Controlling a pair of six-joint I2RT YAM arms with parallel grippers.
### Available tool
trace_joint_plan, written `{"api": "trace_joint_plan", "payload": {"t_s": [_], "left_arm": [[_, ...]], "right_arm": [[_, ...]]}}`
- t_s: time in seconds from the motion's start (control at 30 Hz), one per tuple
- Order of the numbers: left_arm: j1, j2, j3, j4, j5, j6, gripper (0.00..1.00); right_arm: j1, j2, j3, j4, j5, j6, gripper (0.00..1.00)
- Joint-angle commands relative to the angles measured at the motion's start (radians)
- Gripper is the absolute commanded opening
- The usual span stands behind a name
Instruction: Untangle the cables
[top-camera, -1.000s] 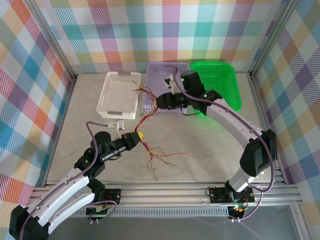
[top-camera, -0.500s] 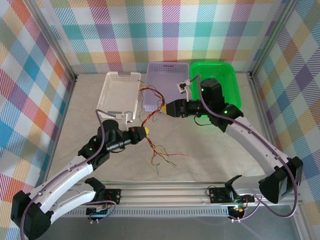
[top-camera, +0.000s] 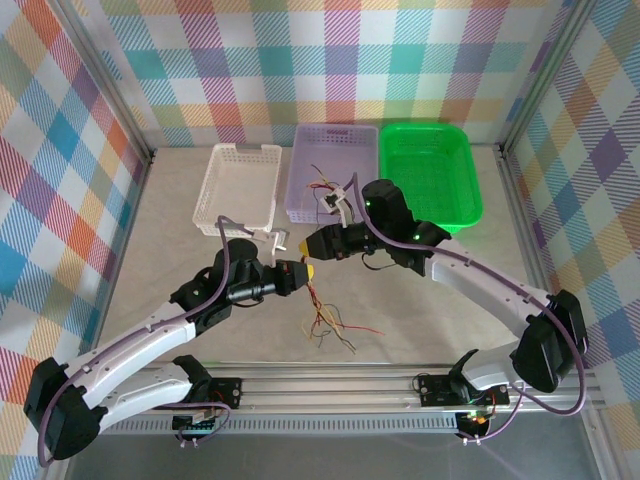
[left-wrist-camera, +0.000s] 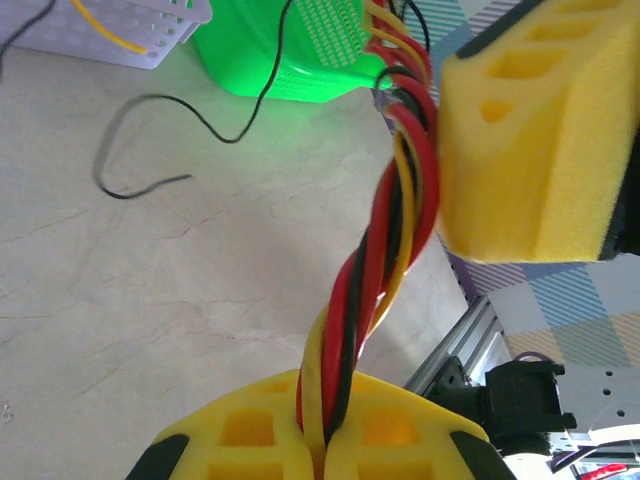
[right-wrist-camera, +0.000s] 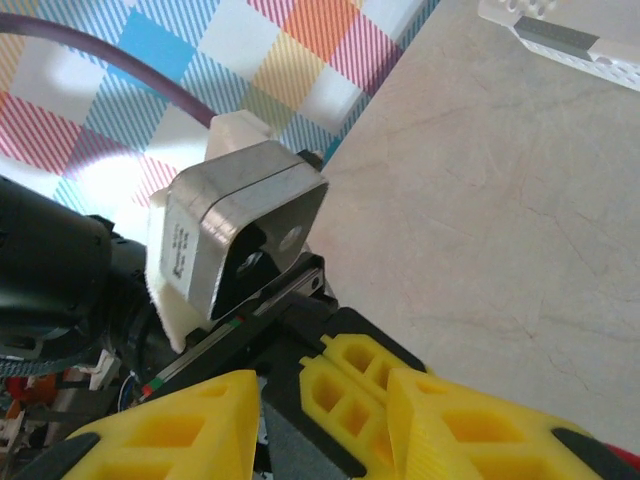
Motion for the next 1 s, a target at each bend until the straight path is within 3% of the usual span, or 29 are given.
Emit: {"api": "trace_joint_plan", "payload": {"t_s": [0.0,0.2,0.63,0.97], "left_arm": [[-0.016,-0.008,0.041,0.003,-0.005,0.043,0.0],[-0.018,-0.044,0.023,-0.009,-0.056,0.042,0.0],[-0.017,-0.081,0.008,-0.003,-0.153,0.019,0.0],[-0.024,-0.055,-0.005,0.058,-0.099,-0.008,0.0]], "right_arm": [[0.008,0.026,0.011,-0.028,0.055,-0.013,0.43],[0.009,-0.036,-0.009,-0.107,0.184,-0.013,0.47],[0.06,-0.066,-0.041,-0.102,0.244,0.019,0.49],[0.095,0.003,-0.035,0.03,0.227,0.067,0.46]]}}
